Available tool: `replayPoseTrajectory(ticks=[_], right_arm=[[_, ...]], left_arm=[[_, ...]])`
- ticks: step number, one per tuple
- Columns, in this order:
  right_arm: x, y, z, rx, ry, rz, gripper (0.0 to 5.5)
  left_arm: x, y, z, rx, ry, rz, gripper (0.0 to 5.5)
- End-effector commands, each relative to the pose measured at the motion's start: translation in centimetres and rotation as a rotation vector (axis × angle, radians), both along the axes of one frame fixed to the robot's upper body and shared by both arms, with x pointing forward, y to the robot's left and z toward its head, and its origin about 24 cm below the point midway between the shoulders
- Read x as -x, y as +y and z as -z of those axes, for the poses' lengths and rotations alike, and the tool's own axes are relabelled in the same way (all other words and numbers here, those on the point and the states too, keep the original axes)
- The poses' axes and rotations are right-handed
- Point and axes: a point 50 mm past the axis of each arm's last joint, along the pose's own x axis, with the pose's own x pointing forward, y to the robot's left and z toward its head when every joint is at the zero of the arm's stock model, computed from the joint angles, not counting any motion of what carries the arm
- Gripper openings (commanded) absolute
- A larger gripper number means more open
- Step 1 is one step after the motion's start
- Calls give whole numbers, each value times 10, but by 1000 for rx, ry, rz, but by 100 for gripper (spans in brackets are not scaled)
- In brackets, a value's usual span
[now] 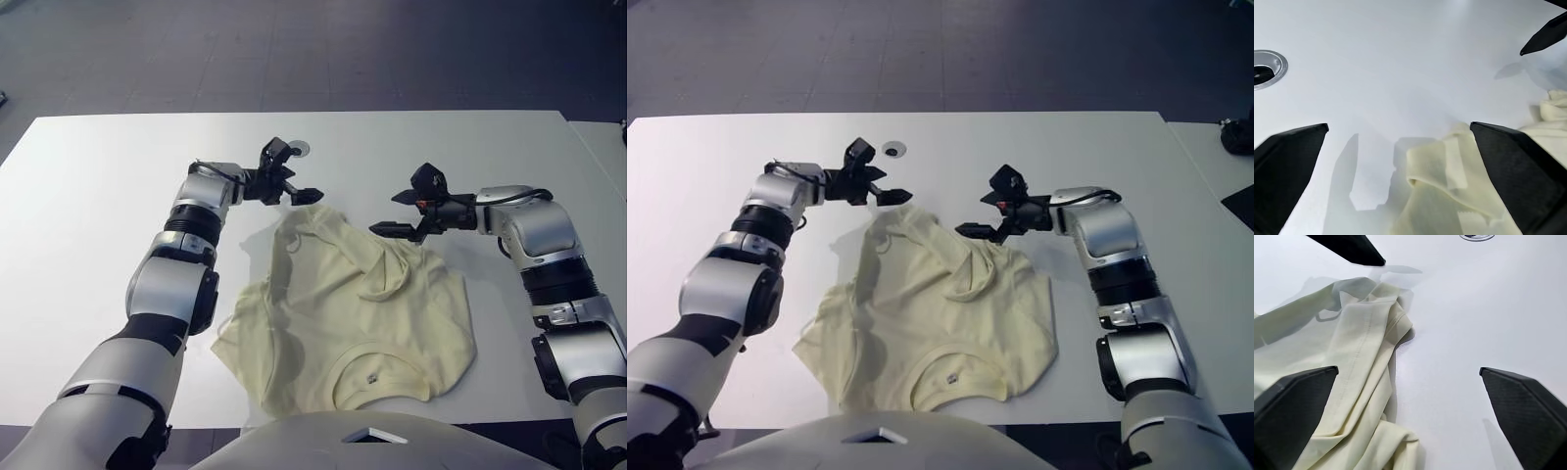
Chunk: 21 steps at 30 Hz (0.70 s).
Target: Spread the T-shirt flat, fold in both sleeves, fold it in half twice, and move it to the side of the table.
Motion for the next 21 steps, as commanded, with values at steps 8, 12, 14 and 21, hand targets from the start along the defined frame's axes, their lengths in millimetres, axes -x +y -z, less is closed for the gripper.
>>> replayPoseTrajectory(ticks=[8,12,14,21], right_arm=[[-2,1,3,-15,7,31,540],[-2,1,3,-22,9,41,540],[-2,0,4,-24,9,48,540],[-2,1,6,-31,9,61,540]], left_arm=[[11,-16,26,-153,97,93,368],[11,-17,26,-161,104,101,305],[11,-16,25,-167,107,107,270],[7,-12,20,-163,97,72,150]])
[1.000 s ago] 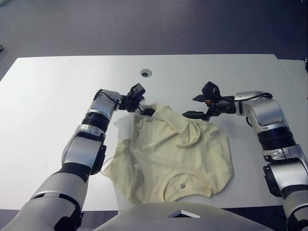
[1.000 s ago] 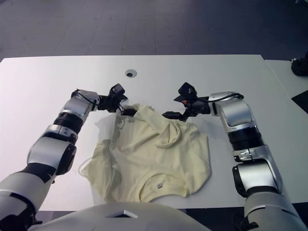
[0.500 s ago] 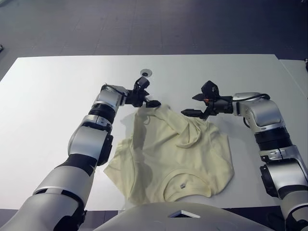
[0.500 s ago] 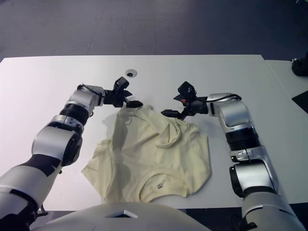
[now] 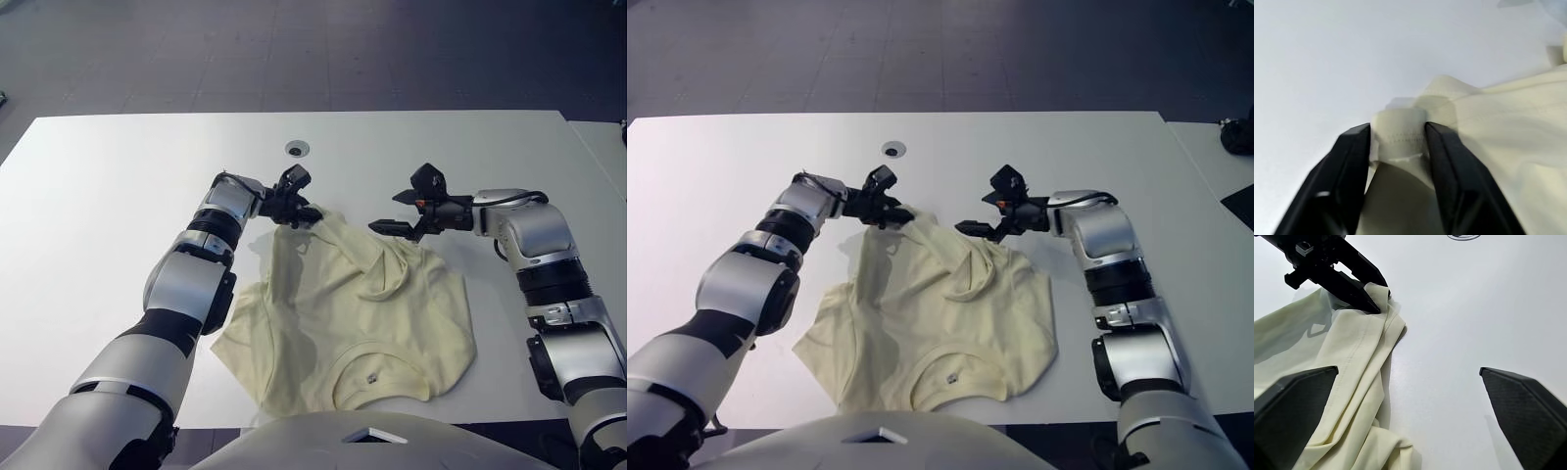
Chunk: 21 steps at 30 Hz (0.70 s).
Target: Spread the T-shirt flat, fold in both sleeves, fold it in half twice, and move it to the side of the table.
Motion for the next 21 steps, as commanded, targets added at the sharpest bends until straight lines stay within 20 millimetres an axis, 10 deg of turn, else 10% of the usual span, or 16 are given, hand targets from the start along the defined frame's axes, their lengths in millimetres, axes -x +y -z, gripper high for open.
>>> replayPoseTrajectory(ticks=[1,9,21], right_arm=[[0,1,2,-16,6,15,540],[1,1,3,-13,12,11,540],[-7,-1,2,-8,-17,83,540]], left_arm=[[-2,3,-1,-9,10,-46,128],[-11,5,-15,129,9,-204,1],[-33,28,-40,168,-180,-564,1]])
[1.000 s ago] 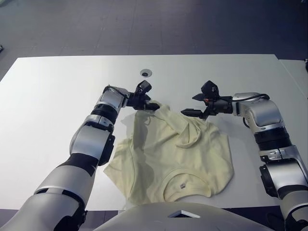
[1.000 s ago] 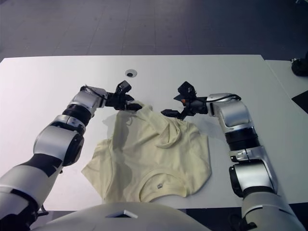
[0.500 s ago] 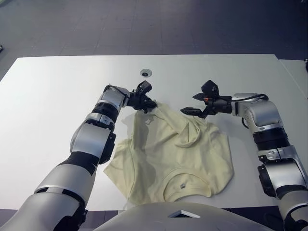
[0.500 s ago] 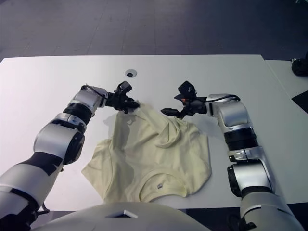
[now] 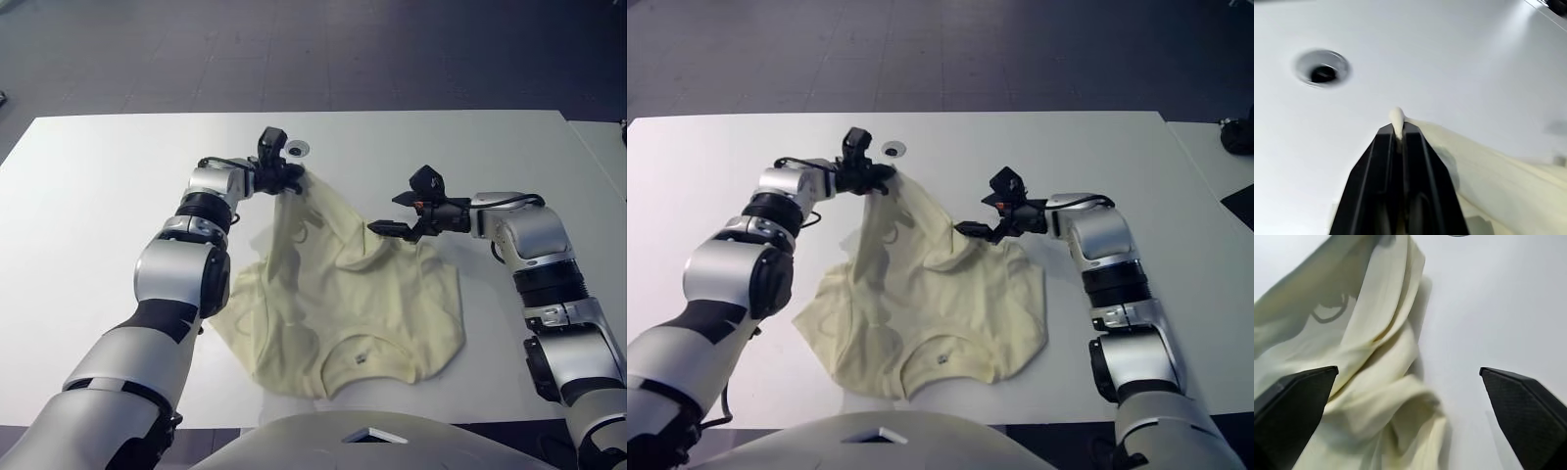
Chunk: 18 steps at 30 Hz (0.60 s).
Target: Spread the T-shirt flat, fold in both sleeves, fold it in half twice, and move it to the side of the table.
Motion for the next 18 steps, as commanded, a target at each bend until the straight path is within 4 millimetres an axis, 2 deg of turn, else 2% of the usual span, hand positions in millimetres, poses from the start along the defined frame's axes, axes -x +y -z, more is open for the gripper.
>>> replayPoseTrajectory(ticks=[1,4,8,10,14,18], right_arm=[[-7,-2,-4,0,-27,54,540],[-8,-1,-6,0,-47,47,540],[-4,8,-14,56,-182,-68,540],[1,16,-19,84,-262,-162,540],[17,31,-27,185,-403,-379,540],[25,43,-18,381,-552,-550,540]], left_arm=[[-4,7,-2,-25,-29,-109,1],[-2,9,7,-42,-21,-160,1],[-1,11,14,-64,-30,-212,1],[-2,12,11,-52,-49,-214,57],[-7,14,-5,-1,-116,-185,111],[-8,14,-12,27,-142,-166,171]])
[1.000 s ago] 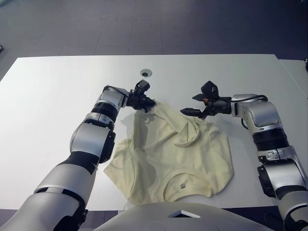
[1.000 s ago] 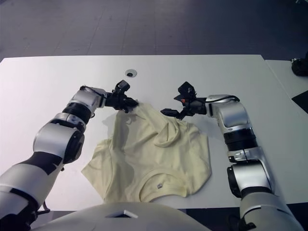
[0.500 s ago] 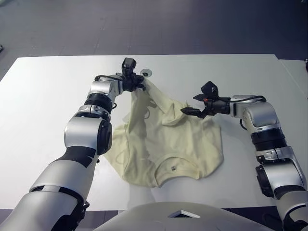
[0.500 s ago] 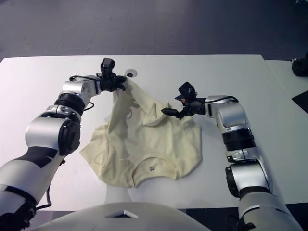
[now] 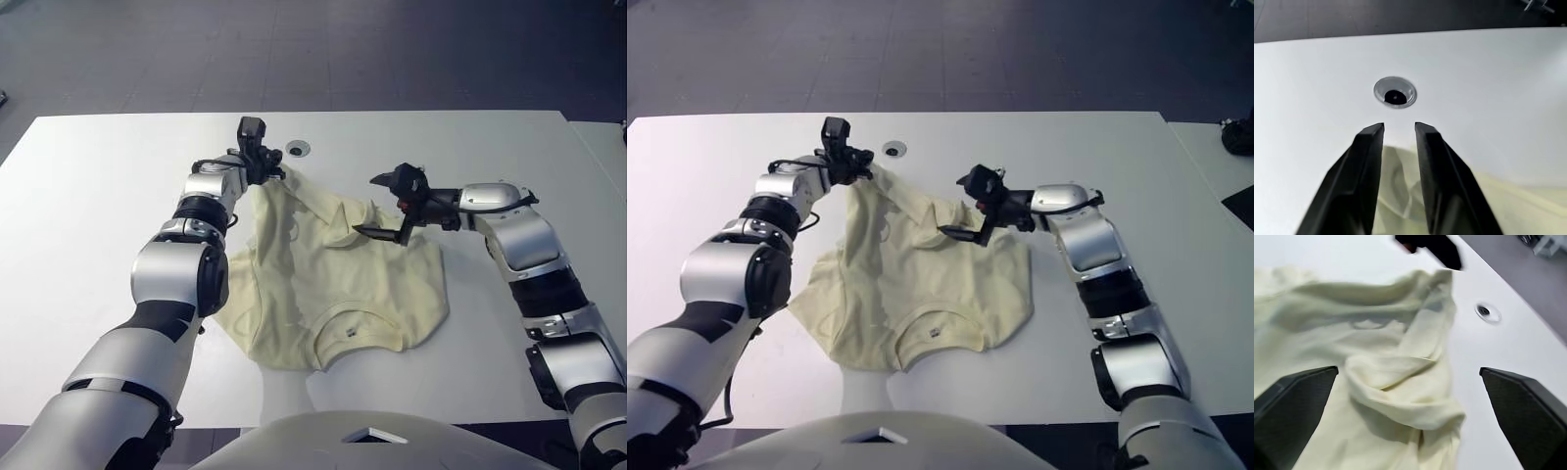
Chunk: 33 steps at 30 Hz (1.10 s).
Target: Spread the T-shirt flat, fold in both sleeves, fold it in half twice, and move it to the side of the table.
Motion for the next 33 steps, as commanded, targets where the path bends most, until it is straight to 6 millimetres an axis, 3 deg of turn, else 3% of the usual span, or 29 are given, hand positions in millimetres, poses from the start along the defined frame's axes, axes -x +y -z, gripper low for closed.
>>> replayPoseTrajectory(ticks=[1,6,9,14,22,26,33], right_arm=[[9,11,13,184,-141,-144,540],[9,23,21,223,-185,-207,540],[6,25,23,237,-196,-216,488],[5,22,28,268,-185,-212,405],[5,19,37,329,-162,-233,276],[3,19,40,345,-158,-238,220],[-3,22,40,346,-160,-235,94]], left_arm=[[-4,3,-14,18,-52,5,181],[-8,14,-32,-5,-157,-21,274],[1,21,-26,-69,-215,-36,325],[48,11,-9,-137,-251,-7,410],[118,-15,11,-354,-178,191,538],[148,-24,24,-547,-109,380,540],[182,-42,41,-659,1,607,540]])
